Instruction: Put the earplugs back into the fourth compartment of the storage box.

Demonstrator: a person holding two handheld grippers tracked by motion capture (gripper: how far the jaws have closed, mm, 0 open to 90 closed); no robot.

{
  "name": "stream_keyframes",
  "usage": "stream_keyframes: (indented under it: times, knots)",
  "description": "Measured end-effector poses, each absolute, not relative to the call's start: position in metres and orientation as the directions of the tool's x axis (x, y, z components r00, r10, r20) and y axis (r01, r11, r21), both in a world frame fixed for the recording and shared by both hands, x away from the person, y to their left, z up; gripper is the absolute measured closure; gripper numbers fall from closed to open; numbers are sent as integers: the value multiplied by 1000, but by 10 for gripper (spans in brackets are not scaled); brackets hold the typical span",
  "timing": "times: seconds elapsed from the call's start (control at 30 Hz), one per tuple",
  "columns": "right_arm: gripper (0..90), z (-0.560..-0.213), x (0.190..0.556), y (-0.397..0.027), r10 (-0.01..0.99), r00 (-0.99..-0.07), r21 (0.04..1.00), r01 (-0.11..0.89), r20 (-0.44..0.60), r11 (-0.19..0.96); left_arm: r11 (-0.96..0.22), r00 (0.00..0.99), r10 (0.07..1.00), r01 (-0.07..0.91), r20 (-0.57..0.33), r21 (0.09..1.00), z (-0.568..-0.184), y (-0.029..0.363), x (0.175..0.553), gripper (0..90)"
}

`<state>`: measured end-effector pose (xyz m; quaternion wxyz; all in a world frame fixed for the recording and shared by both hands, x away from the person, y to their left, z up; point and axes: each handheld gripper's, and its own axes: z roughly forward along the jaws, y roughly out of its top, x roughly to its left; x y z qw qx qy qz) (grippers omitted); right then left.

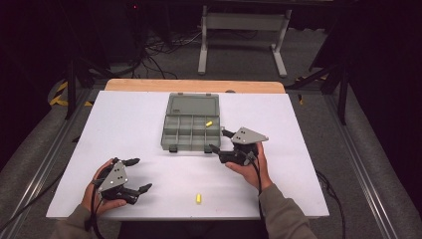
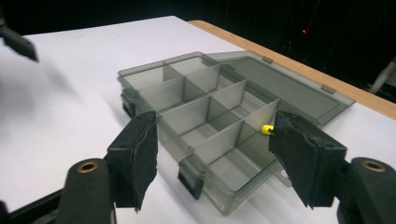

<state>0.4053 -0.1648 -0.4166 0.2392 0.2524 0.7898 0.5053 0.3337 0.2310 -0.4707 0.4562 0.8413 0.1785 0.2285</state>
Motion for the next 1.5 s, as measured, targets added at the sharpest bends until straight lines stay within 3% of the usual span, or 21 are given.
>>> stream_keyframes:
  times: [0.57,1.5]
  knots:
    - [209,-421,365,-166,540,-831,902,123,-134,414,-522,831,510,95,221,847,-471,231,334,103]
    - [190,-461,336,-129,278,-958,799,113,-70,591,-543,826,506,80,250,836,-470,229,332,101]
